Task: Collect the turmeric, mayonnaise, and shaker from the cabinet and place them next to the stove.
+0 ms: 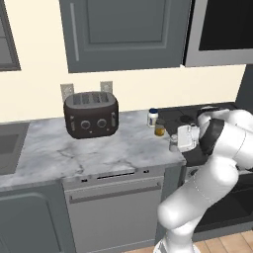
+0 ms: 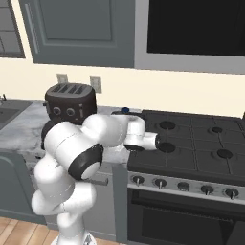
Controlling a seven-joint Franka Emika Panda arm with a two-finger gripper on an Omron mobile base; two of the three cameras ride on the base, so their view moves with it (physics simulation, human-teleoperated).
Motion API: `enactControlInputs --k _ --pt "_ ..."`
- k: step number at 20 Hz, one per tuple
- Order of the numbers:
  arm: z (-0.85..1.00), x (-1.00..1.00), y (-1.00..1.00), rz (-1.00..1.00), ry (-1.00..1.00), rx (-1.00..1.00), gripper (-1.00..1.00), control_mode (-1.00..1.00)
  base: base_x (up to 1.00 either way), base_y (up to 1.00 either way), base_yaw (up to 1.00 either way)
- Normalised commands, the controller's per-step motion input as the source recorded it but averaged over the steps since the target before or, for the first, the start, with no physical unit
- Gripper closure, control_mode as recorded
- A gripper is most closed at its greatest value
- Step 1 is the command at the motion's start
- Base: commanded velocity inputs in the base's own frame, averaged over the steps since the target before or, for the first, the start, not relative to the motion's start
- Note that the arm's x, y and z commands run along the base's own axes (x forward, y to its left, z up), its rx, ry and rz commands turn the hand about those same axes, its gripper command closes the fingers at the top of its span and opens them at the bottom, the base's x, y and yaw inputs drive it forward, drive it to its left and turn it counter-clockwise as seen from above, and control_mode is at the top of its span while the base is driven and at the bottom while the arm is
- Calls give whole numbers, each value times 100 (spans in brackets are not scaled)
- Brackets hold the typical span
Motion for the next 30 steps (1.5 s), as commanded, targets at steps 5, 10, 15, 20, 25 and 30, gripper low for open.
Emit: enactControlInputs --k 5,10,15,20,25,30 --pt "-19 26 0 4 1 0 100 -100 0 0 0" --pt "-25 20 0 5 0 0 100 -100 0 0 0" --pt "-24 9 0 7 0 0 100 -100 0 0 0" --pt "-12 12 0 6 0 0 100 -100 0 0 0" --pt "0 17 0 5 0 0 100 -100 0 0 0" --pt "-3 16 0 4 0 0 100 -100 0 0 0"
